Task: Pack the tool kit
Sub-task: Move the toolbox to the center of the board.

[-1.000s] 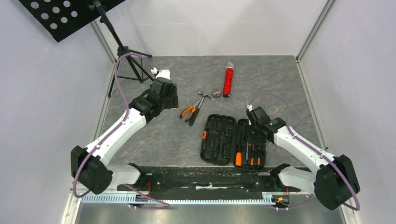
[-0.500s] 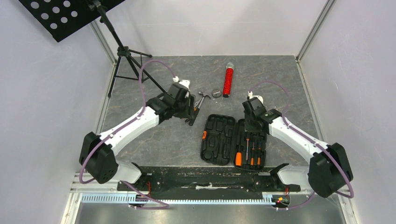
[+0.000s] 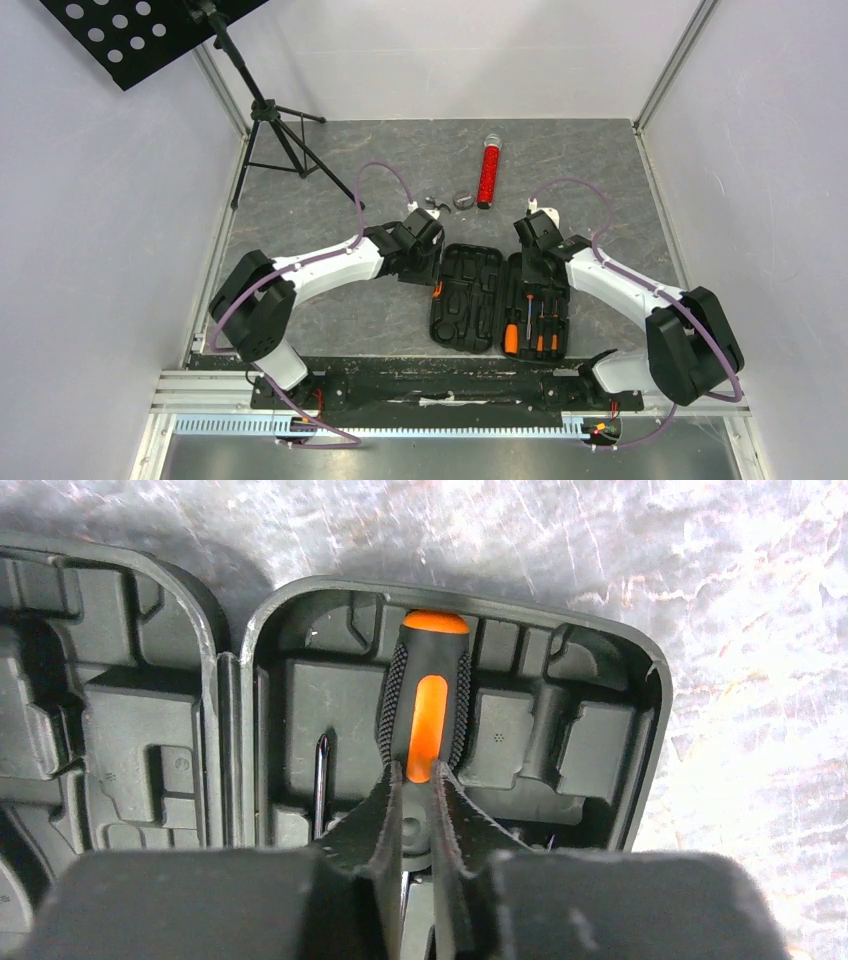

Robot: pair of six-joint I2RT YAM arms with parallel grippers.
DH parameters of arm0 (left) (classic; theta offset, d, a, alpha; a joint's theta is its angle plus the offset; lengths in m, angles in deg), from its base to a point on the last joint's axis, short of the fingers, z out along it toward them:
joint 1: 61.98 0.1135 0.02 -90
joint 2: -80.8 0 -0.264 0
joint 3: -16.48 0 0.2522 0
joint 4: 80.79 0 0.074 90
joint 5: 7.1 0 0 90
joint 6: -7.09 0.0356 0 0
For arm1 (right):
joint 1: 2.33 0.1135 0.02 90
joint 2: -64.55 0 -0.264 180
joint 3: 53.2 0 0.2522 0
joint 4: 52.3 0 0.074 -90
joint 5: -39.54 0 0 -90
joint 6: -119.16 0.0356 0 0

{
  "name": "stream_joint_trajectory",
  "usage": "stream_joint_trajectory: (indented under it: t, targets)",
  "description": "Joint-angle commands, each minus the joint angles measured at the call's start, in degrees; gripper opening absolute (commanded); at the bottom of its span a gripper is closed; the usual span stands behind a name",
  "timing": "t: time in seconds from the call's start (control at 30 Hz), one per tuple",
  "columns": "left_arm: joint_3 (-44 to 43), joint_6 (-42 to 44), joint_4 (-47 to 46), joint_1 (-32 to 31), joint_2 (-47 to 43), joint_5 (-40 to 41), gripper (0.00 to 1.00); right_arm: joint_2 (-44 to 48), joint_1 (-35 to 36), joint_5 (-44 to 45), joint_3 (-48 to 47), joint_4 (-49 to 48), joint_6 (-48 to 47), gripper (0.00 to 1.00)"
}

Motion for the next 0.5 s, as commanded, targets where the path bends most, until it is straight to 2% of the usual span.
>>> stream_joint_trajectory:
  t: [0.0, 0.27, 0.33, 0.47]
  targets:
    - [1.5, -5.2, -5.3, -0.3, 2.0, -1.7, 0.51, -2.7, -1.1, 0.5, 3.3, -8.2, -0.3, 0.07]
    - [1.8, -7.9, -8.2, -0.3, 6.2, -1.1, 0.44, -6.1, -5.1, -3.1, 2.6, -18.7, -6.1, 0.03]
    - [1.4, -8.1, -8.1, -0.3, 6.5, -1.4, 0.44, -6.2, -5.1, -4.8, 0.1, -17.0, -7.1, 0.04]
    - [2.0, -8.3, -8.0, -0.3, 4.3, -0.1, 0.44, -3.7, -5.1, -6.6, -4.8, -9.0, -9.0, 0.14]
